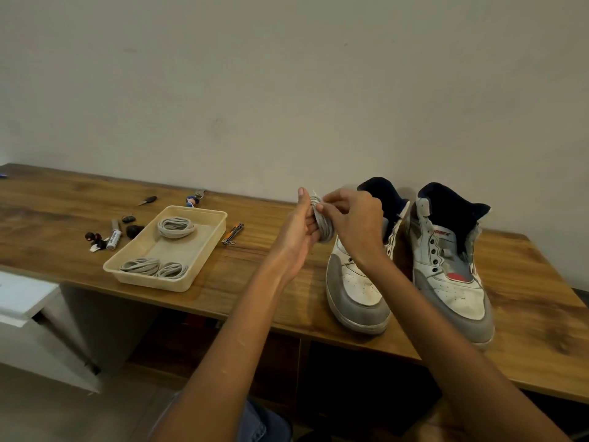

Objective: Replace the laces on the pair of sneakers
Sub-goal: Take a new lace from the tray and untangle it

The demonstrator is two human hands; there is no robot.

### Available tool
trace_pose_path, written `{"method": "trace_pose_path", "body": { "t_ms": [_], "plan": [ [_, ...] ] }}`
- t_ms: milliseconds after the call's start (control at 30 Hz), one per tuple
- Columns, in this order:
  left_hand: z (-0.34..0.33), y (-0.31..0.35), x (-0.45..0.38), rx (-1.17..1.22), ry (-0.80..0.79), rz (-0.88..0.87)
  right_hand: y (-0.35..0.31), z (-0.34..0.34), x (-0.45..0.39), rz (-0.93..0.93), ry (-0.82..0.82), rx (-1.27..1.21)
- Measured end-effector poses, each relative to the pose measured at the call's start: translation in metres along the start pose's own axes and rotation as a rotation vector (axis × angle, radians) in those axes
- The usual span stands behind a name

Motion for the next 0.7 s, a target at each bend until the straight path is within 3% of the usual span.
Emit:
{"method": "trace_pose_path", "body": {
  "t_ms": [133,267,500,700],
  "plan": [
    [0.000,-0.004,0.000,-0.061,-0.012,0.048,0.002,-0.028,-0.002,0.009,-0.202,0.135],
    [-0.003,-0.004,0.002,-0.130,-0.039,0.042,0.007,-0.040,-0.001,-0.032,-0.226,0.339],
    [0.012,0.007,0.003,-0.216,-0.066,0.126,0.000,-0.028,0.003,0.049,-0.088,0.139],
    [0.056,0.023,0.009,-0.219,0.089,0.100,-0.024,-0.053,-0.001,0.074,-0.076,0.018]
  ]
}}
Point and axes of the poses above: each hand's wrist, its own x-axis away from the middle knuckle, its own z-axis out of the back of the hand, y = z × x, the point moved 10 cm from there along -x, towards the middle knuckle, and after that the axes turned 8 degrees about -y, right-handed, at the moved point
